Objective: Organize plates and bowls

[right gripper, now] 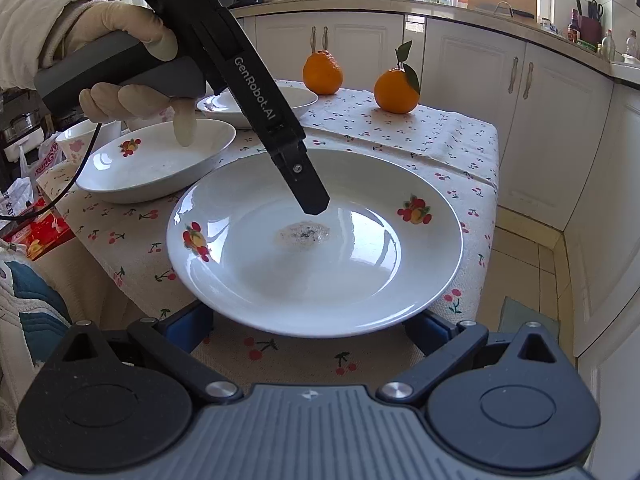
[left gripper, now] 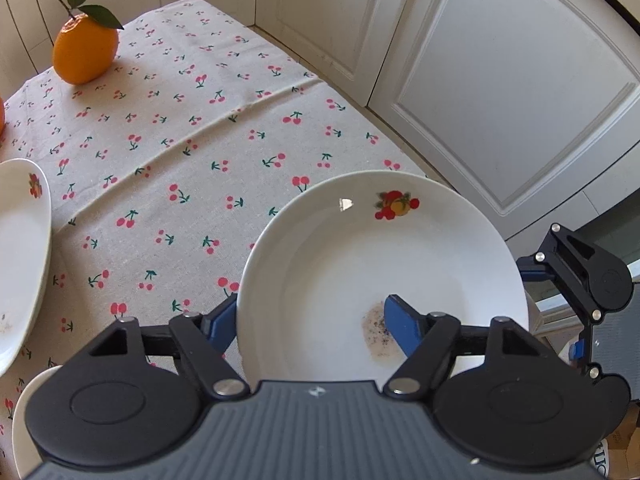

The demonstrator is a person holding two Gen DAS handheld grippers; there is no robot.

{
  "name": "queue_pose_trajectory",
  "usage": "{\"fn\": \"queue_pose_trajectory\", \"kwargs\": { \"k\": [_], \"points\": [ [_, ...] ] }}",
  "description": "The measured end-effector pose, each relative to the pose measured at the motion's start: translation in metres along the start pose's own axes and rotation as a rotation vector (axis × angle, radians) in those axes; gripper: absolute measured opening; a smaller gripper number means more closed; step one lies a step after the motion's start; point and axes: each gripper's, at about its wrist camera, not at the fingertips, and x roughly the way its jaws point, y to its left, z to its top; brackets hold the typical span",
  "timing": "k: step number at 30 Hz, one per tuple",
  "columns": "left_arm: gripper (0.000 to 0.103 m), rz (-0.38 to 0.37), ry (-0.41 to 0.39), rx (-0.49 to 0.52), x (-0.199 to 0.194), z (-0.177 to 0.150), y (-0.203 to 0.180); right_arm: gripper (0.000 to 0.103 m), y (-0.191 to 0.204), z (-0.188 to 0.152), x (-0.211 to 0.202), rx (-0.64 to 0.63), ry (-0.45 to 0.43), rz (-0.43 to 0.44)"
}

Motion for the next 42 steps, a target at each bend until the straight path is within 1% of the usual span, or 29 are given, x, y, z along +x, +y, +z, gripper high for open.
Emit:
{"fn": "queue_pose_trajectory", "kwargs": {
  "k": [4, 9, 14, 17, 20, 24, 33, 37, 42],
  "points": [
    [0.072, -0.016, 0.031, 0.0, 0.004, 0.004, 0.003, 0.103, -0.001, 0.001, 0.0, -0.013, 0.006, 0.001],
    [0.072, -0.023, 0.054, 0.005, 0.008, 0.008, 0.003, 0.103, -0.002, 0.003, 0.001, -0.019, 0.018, 0.011],
    [0.072, -0.02, 0.06, 0.023, 0.009, 0.008, 0.002, 0.103, -0.002, 0.005, 0.002, -0.02, 0.03, 0.009],
    [0.072, -0.027, 0.06, 0.017, 0.008, 0.008, 0.003, 0.103, -0.002, 0.008, 0.002, -0.021, 0.046, 0.013],
    [0.072, -0.015, 0.049, 0.027, 0.007, 0.007, 0.001, 0.103, -0.003, 0.01, 0.003, -0.022, 0.053, 0.017],
    [0.072, -0.029, 0.036, 0.008, 0.003, 0.011, 0.006, 0.103, -0.005, 0.015, 0.002, -0.042, 0.051, 0.018],
    [0.072, -0.017, -0.045, -0.023, -0.009, 0.034, 0.021, 0.103, -0.026, 0.041, 0.01, -0.108, 0.023, 0.004],
    [0.072, -0.002, -0.073, -0.035, -0.005, 0.046, 0.029, 0.103, -0.041, 0.05, 0.02, -0.112, 0.012, 0.01],
    [0.072, 0.012, -0.081, -0.045, 0.006, 0.059, 0.038, 0.103, -0.054, 0.057, 0.036, -0.115, 0.019, 0.008]
  ]
}}
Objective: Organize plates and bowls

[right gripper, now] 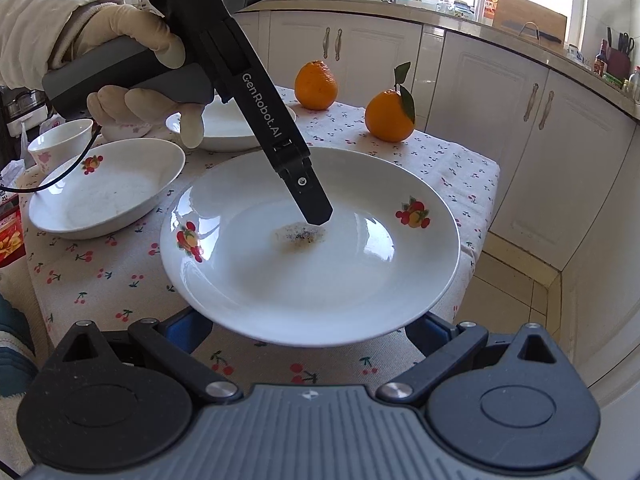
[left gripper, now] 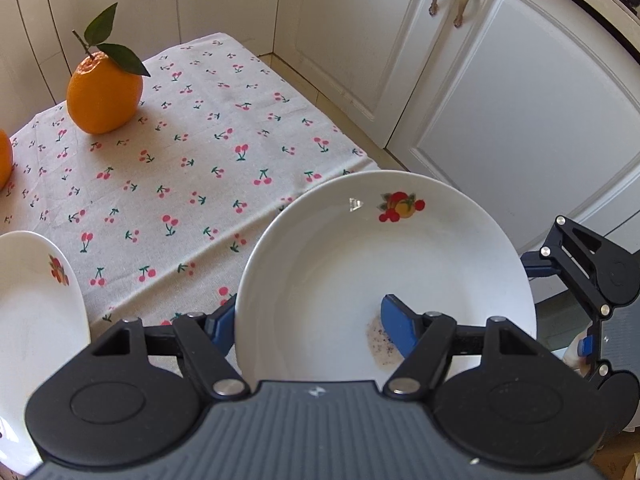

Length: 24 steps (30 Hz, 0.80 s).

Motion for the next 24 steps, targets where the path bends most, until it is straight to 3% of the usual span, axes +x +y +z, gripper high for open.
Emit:
{"fn": "queue_pose_trajectory", "kwargs": {
  "k": [9, 24],
  "points": [
    [0.072, 0.021, 0.017, -0.013, 0.025, 0.009, 0.012, 0.103, -0.016, 0.004, 0.024, 0.007, 0.035, 0.012],
    [0.072, 0.03, -0.017, -0.02, 0.034, 0.017, 0.02, 0.103, -0.027, 0.007, 0.041, 0.047, 0.043, 0.007]
  ]
}}
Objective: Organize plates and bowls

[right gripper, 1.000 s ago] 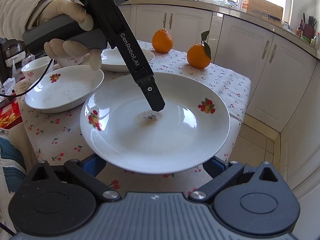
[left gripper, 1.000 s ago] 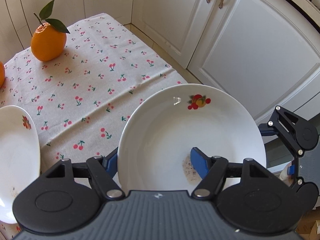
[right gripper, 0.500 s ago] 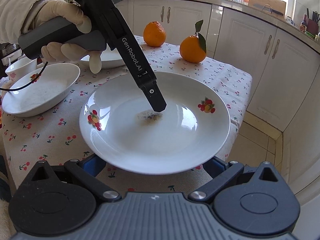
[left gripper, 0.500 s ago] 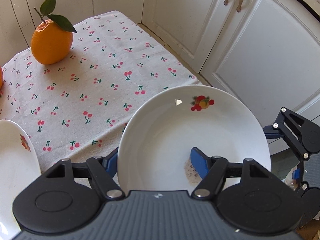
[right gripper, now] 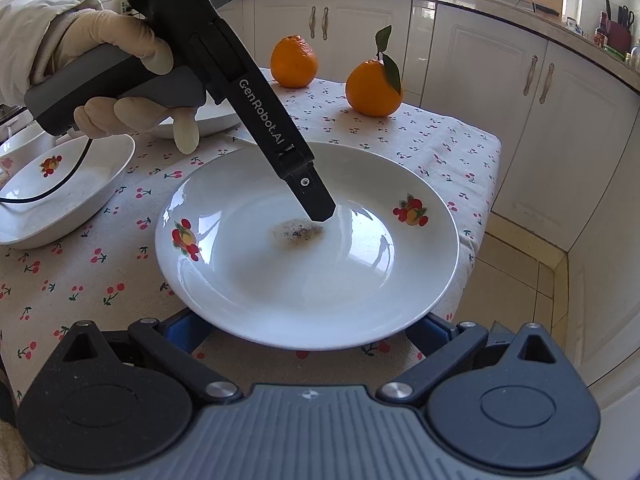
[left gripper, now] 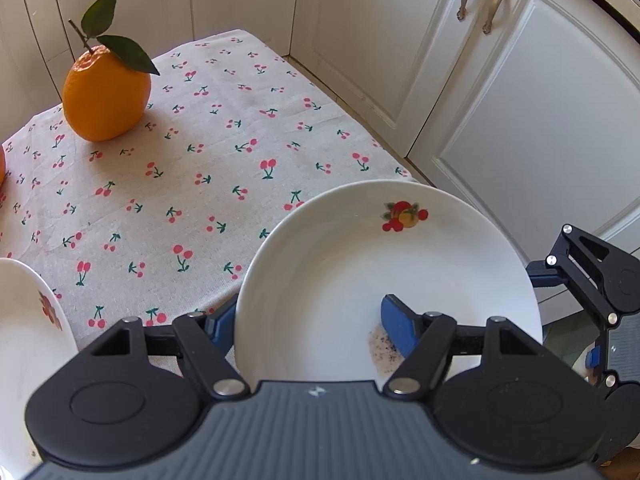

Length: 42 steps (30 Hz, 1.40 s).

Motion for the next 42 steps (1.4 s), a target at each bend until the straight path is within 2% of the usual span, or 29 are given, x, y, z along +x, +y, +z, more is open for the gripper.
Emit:
{"fn": "queue_pose_trajectory", "kwargs": {
  "k": [6, 11, 19, 22, 26, 31, 39, 42],
  "points": [
    [0.075, 0.018, -0.026, 0.011, -0.007, 0.0, -0.005, 0.103, 0.002, 0.0, -0.007, 0.002, 0.002, -0.02],
    [0.08, 0.03, -0.075, 0.02, -0.03, -0.004, -0.011, 0.103, 0.008, -0.002, -0.027, 0.021, -0.007, -0.041],
    [0.082, 0.045, -0.181, 0.029, -0.088, -0.027, -0.03, 0.103, 0.038, -0.002, -0.066, 0.044, -0.068, -0.065],
    [0.086, 0.055, -0.234, 0.051, -0.115, -0.039, -0.04, 0.103, 0.054, 0.003, -0.078, 0.057, -0.094, -0.092],
    [0.092, 0.081, -0.31, 0.076, -0.147, -0.064, -0.051, 0.103, 0.072, 0.011, -0.087, 0.107, -0.118, -0.142],
    [0.096, 0.17, -0.403, 0.095, -0.174, -0.109, -0.056, 0.103, 0.093, 0.013, -0.09, 0.164, -0.149, -0.176],
    [0.097, 0.33, -0.484, 0.071, -0.194, -0.185, -0.048, 0.103, 0.11, 0.013, -0.091, 0.276, -0.188, -0.166],
    [0.097, 0.352, -0.475, 0.054, -0.195, -0.215, -0.043, 0.103, 0.114, 0.013, -0.088, 0.289, -0.186, -0.143]
  ]
}}
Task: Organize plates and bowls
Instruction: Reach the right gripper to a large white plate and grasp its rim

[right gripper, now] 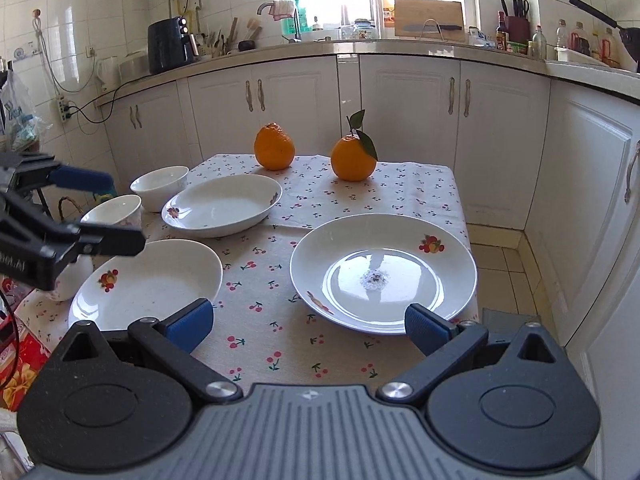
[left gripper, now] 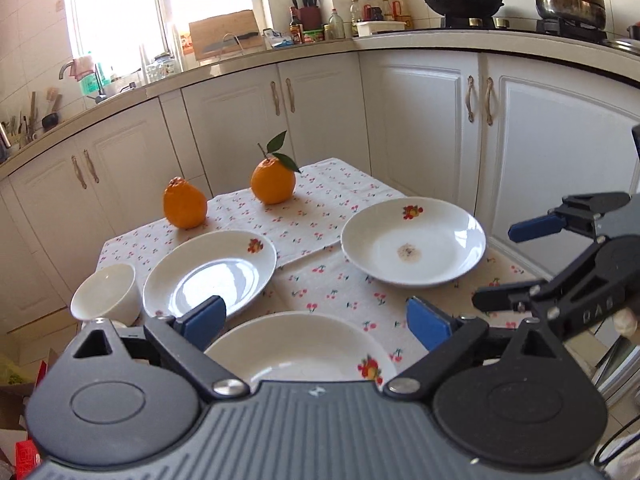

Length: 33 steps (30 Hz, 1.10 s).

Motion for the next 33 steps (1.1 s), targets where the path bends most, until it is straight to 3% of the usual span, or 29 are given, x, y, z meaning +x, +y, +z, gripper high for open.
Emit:
{"fn": "queue_pose_trajectory", "kwargs": {
  "k": [5, 16, 25, 33],
  "points": [
    [0.097, 0.022, 0.064, -0.045, -0.011, -0.035, 0.01, 0.103, 0.015, -0.001, 0.008, -0.021, 0.029, 0.025],
    [0.097, -0.009, 0.31, -0.086, 0.0, -0.086, 0.031, 0.103, 0.043, 0.006, 0.015, -0.087, 0.056, 0.05],
    [0.097, -0.02, 0.315, -0.104, 0.021, -0.097, 0.034, 0.103, 0.052, 0.013, 0.026, -0.15, 0.104, 0.088],
    [0.103, -0.014, 0.292, -0.189, 0.03, -0.099, 0.039, 0.103, 0.061, 0.018, 0.055, -0.221, 0.193, 0.196]
  ]
}}
